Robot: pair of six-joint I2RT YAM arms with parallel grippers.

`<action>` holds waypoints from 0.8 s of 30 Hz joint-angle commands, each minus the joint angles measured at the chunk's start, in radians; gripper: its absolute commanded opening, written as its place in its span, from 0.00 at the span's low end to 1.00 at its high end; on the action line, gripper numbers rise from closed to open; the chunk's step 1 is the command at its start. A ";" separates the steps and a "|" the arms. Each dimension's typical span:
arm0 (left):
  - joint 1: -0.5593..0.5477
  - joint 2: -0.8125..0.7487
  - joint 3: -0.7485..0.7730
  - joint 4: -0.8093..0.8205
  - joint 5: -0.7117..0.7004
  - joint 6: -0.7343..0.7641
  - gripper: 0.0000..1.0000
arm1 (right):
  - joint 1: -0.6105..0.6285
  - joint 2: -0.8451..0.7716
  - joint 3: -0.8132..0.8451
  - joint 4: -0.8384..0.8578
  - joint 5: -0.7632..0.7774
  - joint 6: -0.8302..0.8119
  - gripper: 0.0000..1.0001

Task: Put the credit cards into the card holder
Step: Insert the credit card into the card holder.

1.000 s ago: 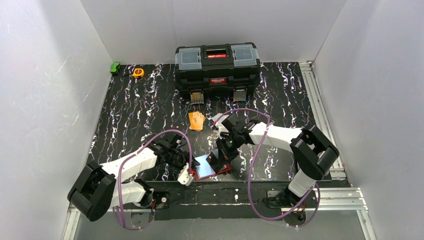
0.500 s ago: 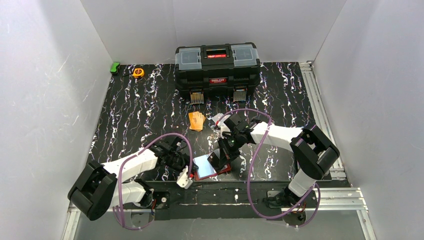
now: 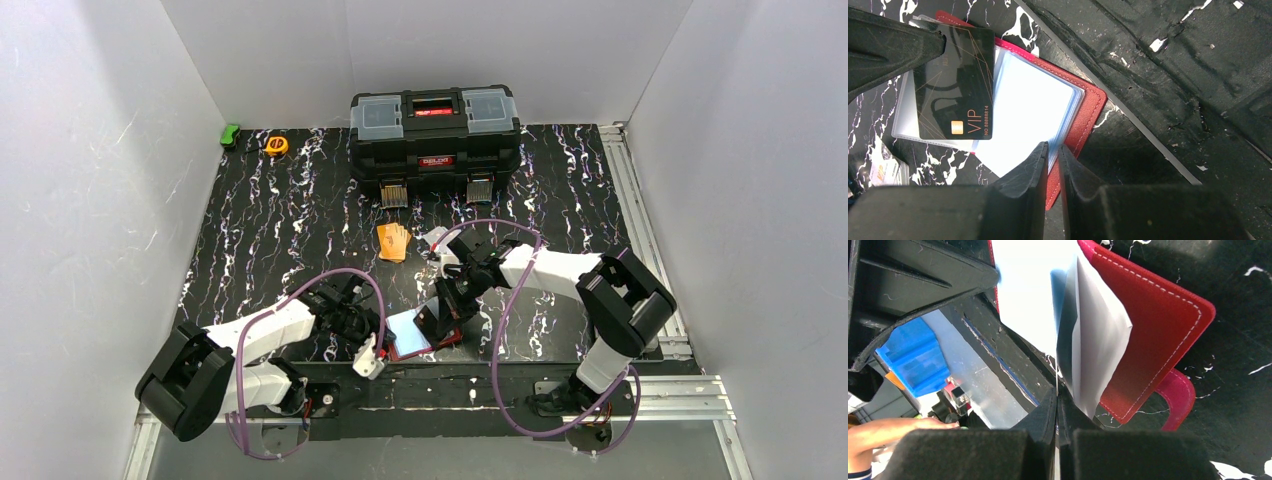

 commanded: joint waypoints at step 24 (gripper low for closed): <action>-0.016 -0.012 -0.016 -0.005 0.027 -0.005 0.11 | -0.048 0.031 -0.046 0.111 0.029 0.075 0.01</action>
